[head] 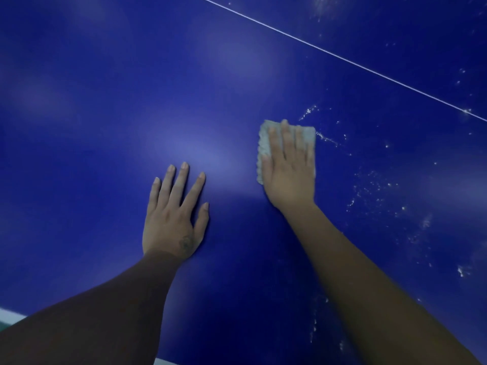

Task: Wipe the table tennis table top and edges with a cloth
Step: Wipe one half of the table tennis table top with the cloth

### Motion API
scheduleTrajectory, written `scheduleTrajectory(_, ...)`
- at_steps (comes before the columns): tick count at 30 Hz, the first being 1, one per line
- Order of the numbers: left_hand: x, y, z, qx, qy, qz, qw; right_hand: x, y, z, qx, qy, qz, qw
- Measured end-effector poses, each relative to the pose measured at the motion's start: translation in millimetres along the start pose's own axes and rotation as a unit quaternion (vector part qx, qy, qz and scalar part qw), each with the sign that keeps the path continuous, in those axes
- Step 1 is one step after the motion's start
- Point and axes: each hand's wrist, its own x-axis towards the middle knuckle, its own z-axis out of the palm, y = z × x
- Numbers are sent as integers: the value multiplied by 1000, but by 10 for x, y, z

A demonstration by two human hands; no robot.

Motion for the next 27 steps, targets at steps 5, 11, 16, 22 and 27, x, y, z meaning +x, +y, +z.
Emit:
scheduleTrajectory(5,6,-16,30,-1,-5,2,1000,568,163,-40,4,16,-1,1000)
scheduleTrajectory(11,5,-20,35,-5,-1,3,1000,338,791,-146,18,20,127,991)
scheduleTrajectory(16,7,-31,30,-2,-7,2,1000,395,368,-113,-3,14,117,993)
scheduleTrajectory(22,-4,-31,52,4,-9,4,1000,1169,104,-119,12,5,25,1000)
scheduleTrajectory(27,-5,-32,47,-1,-4,2,1000,1175,873,-220,7,27,132,991)
